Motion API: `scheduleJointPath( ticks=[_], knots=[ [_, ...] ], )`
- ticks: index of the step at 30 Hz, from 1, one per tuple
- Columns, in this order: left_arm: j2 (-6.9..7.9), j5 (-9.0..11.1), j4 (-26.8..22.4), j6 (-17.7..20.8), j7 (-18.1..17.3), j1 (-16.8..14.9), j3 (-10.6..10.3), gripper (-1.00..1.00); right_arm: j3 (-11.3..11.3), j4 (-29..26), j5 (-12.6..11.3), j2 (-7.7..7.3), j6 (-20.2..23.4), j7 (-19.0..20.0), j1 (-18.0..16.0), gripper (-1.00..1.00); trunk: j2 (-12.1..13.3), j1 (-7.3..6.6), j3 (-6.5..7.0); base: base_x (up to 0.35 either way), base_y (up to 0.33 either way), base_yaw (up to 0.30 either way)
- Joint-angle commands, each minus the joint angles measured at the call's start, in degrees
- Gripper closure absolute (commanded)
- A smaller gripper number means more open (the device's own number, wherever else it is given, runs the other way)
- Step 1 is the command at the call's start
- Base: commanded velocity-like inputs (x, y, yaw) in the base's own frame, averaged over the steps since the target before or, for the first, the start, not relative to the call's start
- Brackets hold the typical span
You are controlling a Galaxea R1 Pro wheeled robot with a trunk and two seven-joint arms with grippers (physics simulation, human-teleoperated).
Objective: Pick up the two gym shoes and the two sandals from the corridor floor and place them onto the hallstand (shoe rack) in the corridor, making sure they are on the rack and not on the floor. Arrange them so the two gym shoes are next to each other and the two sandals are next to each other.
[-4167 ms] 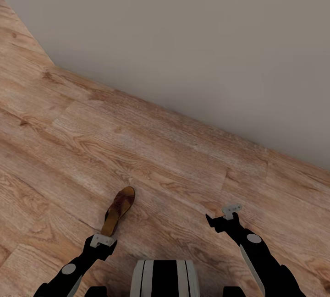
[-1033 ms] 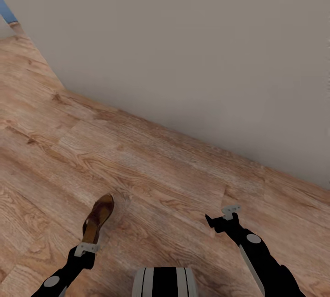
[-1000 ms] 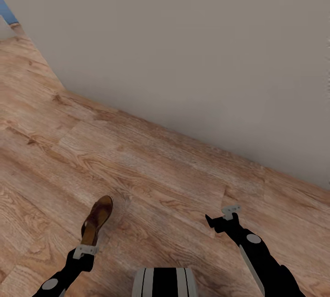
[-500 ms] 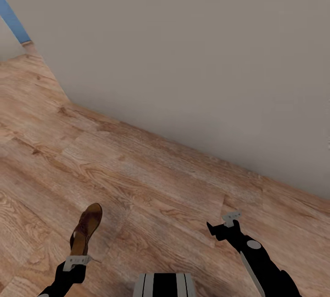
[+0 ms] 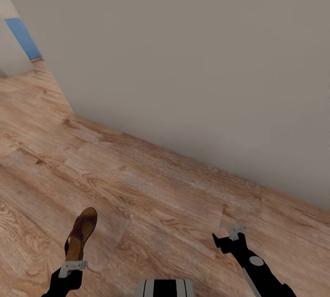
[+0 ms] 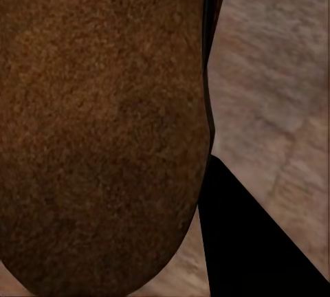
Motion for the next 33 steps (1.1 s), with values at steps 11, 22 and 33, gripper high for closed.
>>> scheduleJointPath(
  ticks=[11,22,33],
  knots=[
    [-0.24,0.4,0.1,-2.0,3.1,1.0,0.4,1.0,0.2,21.3,0.2,0.28,-20.6,-2.7,0.0,-1.0,0.1,-0.29,3.4,0.0,0.0,0.0],
    [-0.97,0.5,2.9,-4.7,6.1,1.2,0.4,1.0,0.1,33.2,-0.1,0.54,-30.7,-2.8,0.0,-1.0,0.3,-0.57,6.82,0.0,0.0,0.0],
    [-1.04,0.6,3.3,-6.1,6.2,1.2,0.5,1.0,0.1,34.8,-0.1,0.53,-32.5,-2.8,0.0,-1.0,0.4,-0.86,10.25,0.0,0.0,0.0]
  ],
)
